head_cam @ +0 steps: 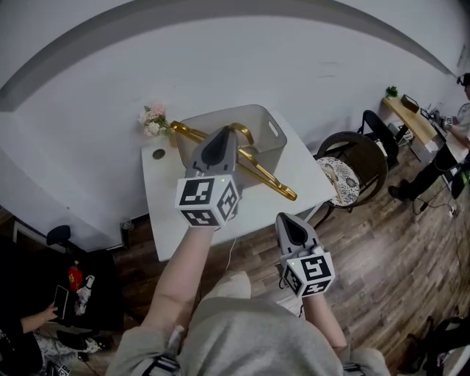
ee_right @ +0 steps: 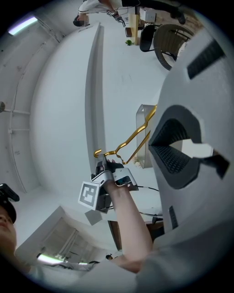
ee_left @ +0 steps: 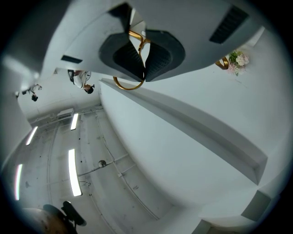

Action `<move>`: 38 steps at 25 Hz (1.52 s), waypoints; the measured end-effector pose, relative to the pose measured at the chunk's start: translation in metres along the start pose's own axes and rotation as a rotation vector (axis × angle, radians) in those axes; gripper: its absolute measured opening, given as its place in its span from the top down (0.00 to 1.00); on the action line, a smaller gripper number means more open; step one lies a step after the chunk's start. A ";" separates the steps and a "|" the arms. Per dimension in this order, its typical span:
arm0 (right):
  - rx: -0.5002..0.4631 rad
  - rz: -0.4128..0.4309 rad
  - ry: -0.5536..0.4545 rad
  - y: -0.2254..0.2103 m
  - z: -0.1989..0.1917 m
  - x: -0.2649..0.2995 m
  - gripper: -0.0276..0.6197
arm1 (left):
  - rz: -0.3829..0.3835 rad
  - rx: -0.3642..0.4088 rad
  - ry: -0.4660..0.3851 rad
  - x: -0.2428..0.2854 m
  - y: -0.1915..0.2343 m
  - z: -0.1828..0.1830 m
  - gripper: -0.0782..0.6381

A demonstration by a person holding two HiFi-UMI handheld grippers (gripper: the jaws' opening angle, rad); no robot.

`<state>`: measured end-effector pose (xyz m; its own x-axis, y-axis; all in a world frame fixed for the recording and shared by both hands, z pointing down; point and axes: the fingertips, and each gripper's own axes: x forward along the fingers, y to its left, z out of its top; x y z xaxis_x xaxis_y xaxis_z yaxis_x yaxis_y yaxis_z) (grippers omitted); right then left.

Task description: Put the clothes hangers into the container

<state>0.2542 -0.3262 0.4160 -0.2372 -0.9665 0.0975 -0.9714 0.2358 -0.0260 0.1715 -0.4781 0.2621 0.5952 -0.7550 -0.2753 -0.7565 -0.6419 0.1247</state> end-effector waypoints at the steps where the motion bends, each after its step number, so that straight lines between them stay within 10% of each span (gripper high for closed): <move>1: 0.000 -0.002 0.000 -0.002 0.000 0.002 0.96 | 0.001 -0.002 0.005 0.004 0.001 -0.003 0.87; 22: 0.014 0.050 0.041 -0.027 -0.008 0.080 0.96 | 0.075 -0.081 0.065 0.072 0.072 -0.055 0.87; 38: 0.029 0.119 0.055 -0.019 -0.015 0.113 0.96 | 0.232 0.069 0.180 0.053 0.131 -0.083 0.83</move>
<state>0.2458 -0.4382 0.4427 -0.3509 -0.9248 0.1466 -0.9363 0.3443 -0.0691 0.1259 -0.6134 0.3427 0.4385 -0.8958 -0.0727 -0.8907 -0.4440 0.0975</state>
